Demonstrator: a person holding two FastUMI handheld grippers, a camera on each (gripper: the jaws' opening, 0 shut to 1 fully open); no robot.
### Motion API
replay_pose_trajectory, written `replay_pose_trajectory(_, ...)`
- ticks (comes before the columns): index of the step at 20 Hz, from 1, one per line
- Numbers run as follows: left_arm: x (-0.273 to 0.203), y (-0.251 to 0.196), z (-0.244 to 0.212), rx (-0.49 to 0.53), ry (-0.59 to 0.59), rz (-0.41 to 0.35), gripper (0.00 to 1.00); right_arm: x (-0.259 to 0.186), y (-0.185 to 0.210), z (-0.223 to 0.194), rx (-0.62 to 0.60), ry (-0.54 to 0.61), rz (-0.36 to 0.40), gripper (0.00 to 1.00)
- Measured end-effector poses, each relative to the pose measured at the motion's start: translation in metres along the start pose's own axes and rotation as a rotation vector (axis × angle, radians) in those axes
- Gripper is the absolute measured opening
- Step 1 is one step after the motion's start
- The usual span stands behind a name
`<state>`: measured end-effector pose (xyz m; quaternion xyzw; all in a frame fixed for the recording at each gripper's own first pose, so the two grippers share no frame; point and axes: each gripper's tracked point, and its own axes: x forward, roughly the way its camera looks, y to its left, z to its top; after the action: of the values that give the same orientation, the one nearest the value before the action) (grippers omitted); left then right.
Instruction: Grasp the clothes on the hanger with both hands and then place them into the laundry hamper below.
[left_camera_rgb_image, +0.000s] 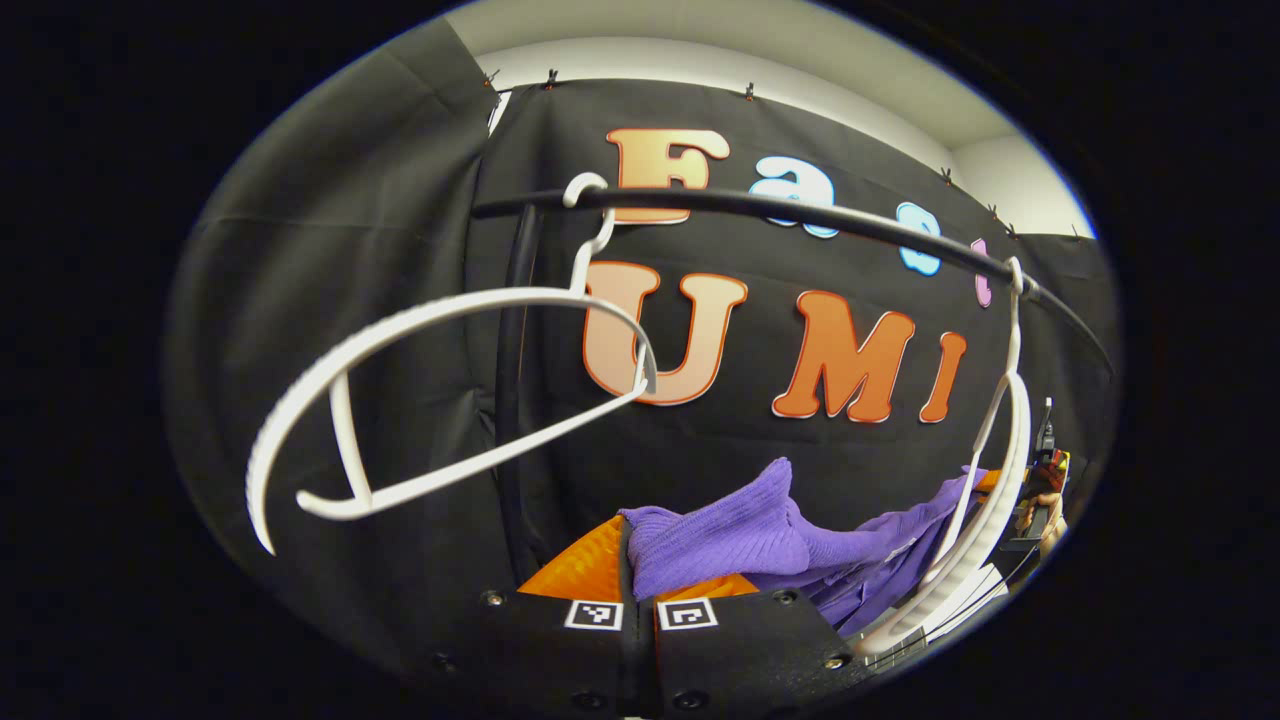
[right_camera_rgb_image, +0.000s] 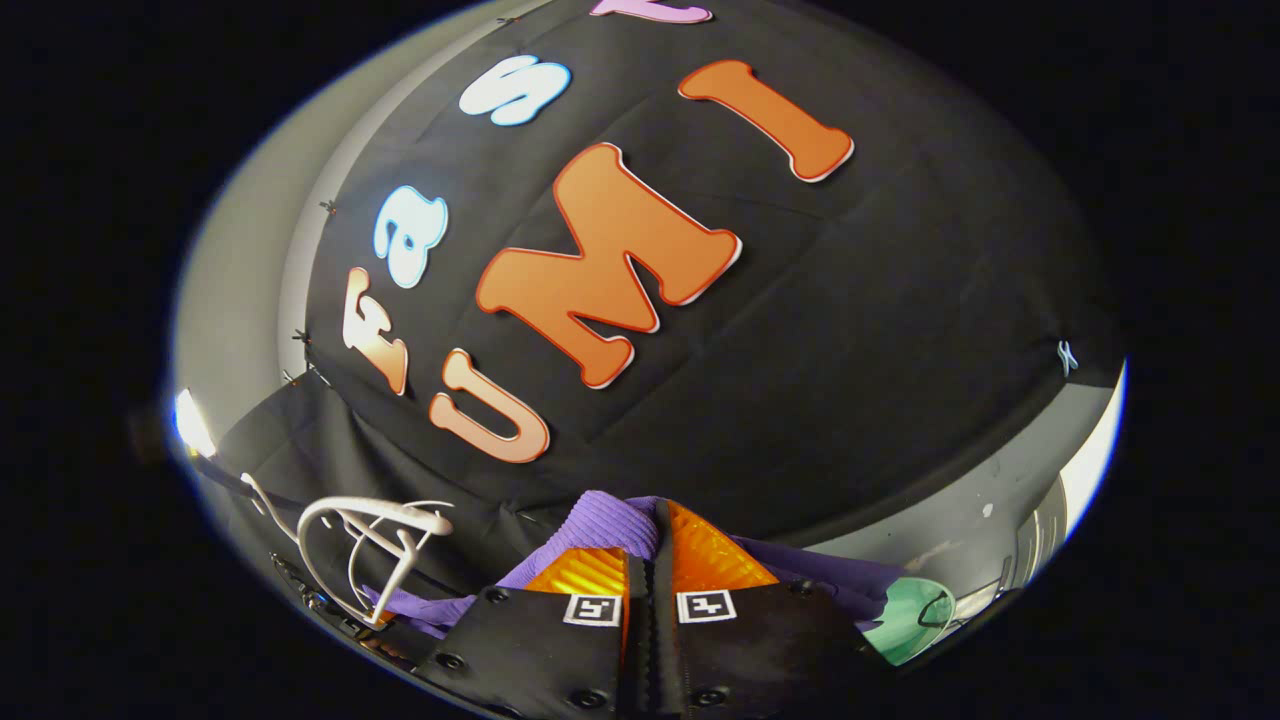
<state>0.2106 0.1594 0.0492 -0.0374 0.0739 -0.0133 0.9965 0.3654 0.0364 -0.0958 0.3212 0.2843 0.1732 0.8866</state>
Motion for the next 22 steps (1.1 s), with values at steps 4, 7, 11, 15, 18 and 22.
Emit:
replay_pose_trajectory(4, 0.0, 0.012, -0.045, -0.053, 0.04, 0.031, 0.0, 0.0, -0.026, -0.038, 0.008, 0.033, -0.038, 0.07)
replay_pose_trajectory(7, -0.007, 0.014, -0.067, -0.078, 0.067, 0.04, 0.0, -0.003, -0.037, -0.059, 0.006, 0.047, -0.06, 0.07)
replay_pose_trajectory(11, -0.028, 0.016, -0.099, -0.114, 0.112, 0.057, 0.0, -0.016, -0.044, -0.083, 0.018, 0.062, -0.074, 0.07)
replay_pose_trajectory(15, -0.039, 0.008, -0.123, -0.143, 0.153, 0.05, 0.0, -0.03, -0.053, -0.106, -0.017, 0.073, -0.103, 0.07)
replay_pose_trajectory(18, -0.047, 0.0, -0.134, -0.135, 0.171, 0.042, 0.0, -0.041, -0.059, -0.121, -0.011, 0.083, -0.125, 0.07)
replay_pose_trajectory(22, -0.05, -0.02, -0.152, -0.133, 0.2, 0.014, 0.0, -0.055, -0.058, -0.141, -0.023, 0.095, -0.131, 0.07)
